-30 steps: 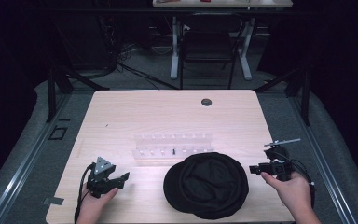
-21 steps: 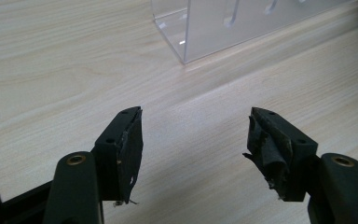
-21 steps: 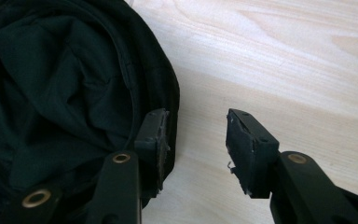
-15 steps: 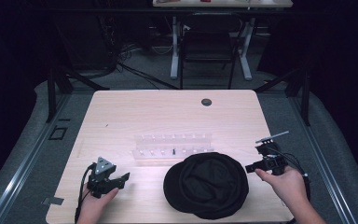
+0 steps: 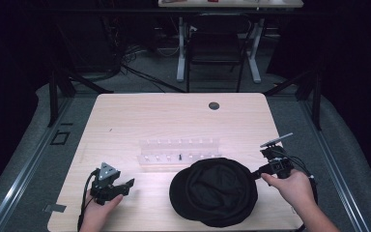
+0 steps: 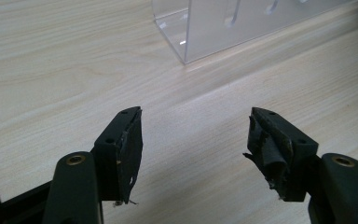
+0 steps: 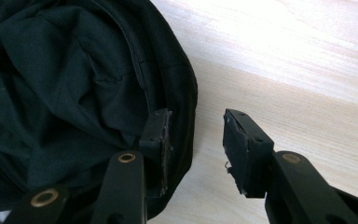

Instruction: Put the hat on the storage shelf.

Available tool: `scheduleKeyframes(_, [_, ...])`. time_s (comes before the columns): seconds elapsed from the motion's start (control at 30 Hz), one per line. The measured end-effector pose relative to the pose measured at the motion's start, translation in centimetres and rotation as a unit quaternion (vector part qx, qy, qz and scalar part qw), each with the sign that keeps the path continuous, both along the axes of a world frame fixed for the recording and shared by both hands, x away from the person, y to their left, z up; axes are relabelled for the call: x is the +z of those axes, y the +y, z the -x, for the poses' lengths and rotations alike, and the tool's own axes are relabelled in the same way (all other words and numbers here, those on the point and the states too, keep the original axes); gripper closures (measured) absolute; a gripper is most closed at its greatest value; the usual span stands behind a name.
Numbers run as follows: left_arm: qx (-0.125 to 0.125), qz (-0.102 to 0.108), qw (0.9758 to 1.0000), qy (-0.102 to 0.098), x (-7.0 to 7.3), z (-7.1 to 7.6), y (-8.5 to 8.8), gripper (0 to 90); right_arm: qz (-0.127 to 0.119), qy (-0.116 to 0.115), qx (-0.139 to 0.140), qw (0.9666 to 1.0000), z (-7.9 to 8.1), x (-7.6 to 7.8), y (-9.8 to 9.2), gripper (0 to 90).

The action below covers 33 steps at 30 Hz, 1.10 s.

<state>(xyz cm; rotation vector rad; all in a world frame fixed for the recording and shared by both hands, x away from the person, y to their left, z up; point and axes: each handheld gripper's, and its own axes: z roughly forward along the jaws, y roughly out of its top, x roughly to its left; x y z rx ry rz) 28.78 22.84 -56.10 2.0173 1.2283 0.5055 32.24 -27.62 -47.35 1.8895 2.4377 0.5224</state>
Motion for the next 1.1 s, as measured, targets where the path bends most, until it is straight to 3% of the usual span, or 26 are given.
scheduleKeyframes(0.3, [0.003, -0.004, 1.0000, 0.000, -0.1, 0.0, 0.0, 36.0, -0.002, 0.025, -0.001, 0.9997, -0.7, -1.0, 0.5, 61.2])
scheduleKeyframes(0.4, [0.005, -0.007, 1.0000, 0.000, -0.1, -0.1, 0.0, 36.4, 0.010, 0.040, 0.014, 0.9991, -0.8, -1.2, 0.6, 63.7])
scheduleKeyframes(0.67, [0.005, -0.006, 1.0000, -0.001, -0.1, -0.1, 0.0, 36.1, 0.014, 0.040, 0.015, 0.9990, -1.1, -1.6, 1.0, 63.7])
scheduleKeyframes(0.87, [0.006, -0.005, 1.0000, 0.000, -0.1, -0.1, 0.0, 36.1, 0.006, 0.050, 0.004, 0.9987, -1.1, -2.5, 0.9, 63.7])
scheduleKeyframes(0.93, [0.005, -0.005, 1.0000, 0.000, 0.0, -0.1, 0.0, 36.1, -0.008, 0.052, -0.006, 0.9986, -1.1, -2.9, 0.8, 66.1])
scheduleKeyframes(1.07, [0.006, -0.005, 1.0000, 0.000, 0.0, -0.1, 0.0, 36.1, -0.020, 0.067, 0.004, 0.9975, -1.3, -2.9, 0.5, 71.2])
scheduleKeyframes(1.1, [0.006, -0.005, 1.0000, -0.001, 0.0, -0.1, 0.0, 36.1, -0.034, 0.060, -0.010, 0.9976, -1.2, -3.2, 0.5, 71.6])
